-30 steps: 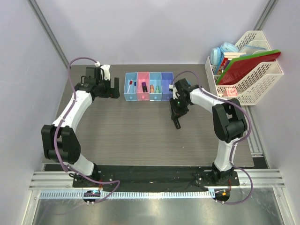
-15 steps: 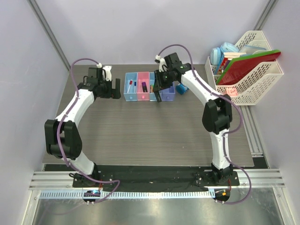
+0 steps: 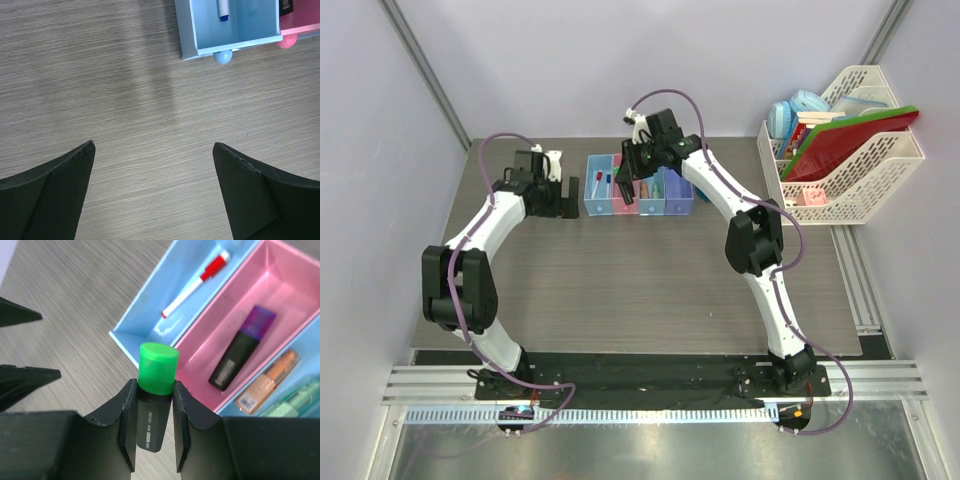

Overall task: Sort the stationery into containers
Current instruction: Place the pen in the storage box.

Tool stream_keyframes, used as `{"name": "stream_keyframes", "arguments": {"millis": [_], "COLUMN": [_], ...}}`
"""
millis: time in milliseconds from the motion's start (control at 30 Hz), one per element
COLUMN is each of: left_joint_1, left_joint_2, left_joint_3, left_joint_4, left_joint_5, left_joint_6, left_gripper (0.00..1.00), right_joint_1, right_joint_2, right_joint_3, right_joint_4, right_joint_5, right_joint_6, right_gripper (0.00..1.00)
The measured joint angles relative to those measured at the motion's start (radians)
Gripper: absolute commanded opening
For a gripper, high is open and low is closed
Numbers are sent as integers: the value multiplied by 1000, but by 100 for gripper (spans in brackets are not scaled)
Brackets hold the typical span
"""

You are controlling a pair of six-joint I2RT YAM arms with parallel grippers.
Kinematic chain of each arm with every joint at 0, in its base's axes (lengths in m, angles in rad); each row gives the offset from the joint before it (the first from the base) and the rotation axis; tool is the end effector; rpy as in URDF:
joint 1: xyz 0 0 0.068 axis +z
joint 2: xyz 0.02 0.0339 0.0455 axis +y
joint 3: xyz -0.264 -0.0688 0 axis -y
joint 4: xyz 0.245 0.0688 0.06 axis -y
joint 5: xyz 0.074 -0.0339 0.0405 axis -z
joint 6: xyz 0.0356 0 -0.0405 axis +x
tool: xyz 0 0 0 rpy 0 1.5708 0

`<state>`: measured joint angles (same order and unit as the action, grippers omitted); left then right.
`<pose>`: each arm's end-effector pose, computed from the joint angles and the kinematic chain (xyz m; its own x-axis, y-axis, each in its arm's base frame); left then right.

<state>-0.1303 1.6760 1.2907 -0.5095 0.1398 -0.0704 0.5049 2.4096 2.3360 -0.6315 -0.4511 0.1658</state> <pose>0.3619 -0.0524 0.2543 -0.7867 0.0328 -0.6165 0.1602 0.9752 -0.1524 0.4703 0.2776 0.2630 -0.6793 -0.2057 -0.7045 -0.6223 0.6702 0.4044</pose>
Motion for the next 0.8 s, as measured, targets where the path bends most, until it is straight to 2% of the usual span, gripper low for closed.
{"name": "stream_keyframes", "arguments": {"millis": [367, 733, 800], "left_joint_1": [0, 0, 0], "left_joint_2": [0, 0, 0], "left_joint_3": [-3, -2, -2], "left_joint_4": [-1, -5, -6], "left_joint_5": [3, 16, 19], "left_joint_6": [-4, -4, -4], "left_gripper": [100, 100, 100], "right_joint_1": [-1, -3, -5], "right_joint_2": [10, 134, 146], "right_joint_3": [-8, -4, -4], "right_joint_4": [171, 266, 267], "right_joint_5": [12, 89, 98], "right_joint_6": [-8, -32, -34], "right_gripper": [1, 1, 4]}}
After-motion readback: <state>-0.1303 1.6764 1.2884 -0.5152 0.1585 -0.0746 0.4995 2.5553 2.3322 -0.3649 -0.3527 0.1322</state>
